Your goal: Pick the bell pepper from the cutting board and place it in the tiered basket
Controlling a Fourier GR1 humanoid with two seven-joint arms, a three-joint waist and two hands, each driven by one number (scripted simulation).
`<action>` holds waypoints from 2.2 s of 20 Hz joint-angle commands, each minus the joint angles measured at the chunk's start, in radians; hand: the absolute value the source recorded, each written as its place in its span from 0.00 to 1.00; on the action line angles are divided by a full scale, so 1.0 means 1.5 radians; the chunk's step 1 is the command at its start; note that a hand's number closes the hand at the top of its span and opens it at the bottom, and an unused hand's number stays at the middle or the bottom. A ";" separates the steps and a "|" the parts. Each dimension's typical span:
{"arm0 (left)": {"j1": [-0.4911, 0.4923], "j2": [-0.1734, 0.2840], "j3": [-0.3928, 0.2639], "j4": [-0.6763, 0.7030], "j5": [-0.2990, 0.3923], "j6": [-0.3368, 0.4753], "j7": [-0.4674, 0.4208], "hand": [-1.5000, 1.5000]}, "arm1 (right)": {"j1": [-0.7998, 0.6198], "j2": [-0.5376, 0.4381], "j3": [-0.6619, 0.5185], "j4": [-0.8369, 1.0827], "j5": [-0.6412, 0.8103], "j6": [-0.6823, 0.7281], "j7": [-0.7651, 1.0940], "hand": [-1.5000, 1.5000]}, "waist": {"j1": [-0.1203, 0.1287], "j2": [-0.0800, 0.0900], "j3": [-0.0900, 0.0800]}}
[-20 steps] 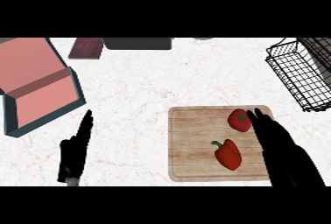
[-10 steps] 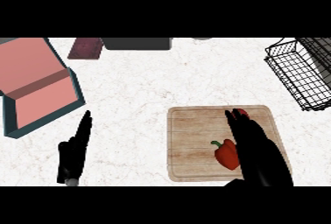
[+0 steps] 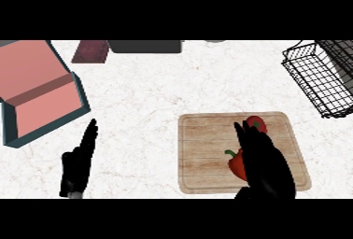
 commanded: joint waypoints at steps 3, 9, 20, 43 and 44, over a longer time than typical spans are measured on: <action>-0.003 -0.024 -0.009 0.024 -0.018 0.008 0.016 0.50 | -0.023 0.022 -0.039 0.014 -0.031 0.108 0.082 0.00 | -0.002 0.002 -0.002; 0.031 -0.004 -0.007 -0.046 -0.028 0.004 0.040 0.50 | -0.018 0.054 -0.051 0.058 -0.010 0.115 0.070 0.00 | 0.001 0.001 -0.002; -0.003 -0.039 0.013 0.012 -0.034 -0.007 0.032 0.50 | 0.004 0.113 -0.075 0.152 0.021 0.115 0.022 0.00 | -0.001 0.002 -0.002; 0.003 -0.062 0.051 -0.008 -0.077 -0.034 0.058 0.50 | 0.027 0.100 -0.089 0.265 0.217 -0.025 -0.243 1.00 | -0.001 0.002 -0.002; 0.016 -0.043 0.061 -0.006 -0.057 -0.061 0.028 0.50 | 0.016 0.078 -0.174 0.254 0.179 -0.013 -0.202 1.00 | -0.002 0.002 -0.002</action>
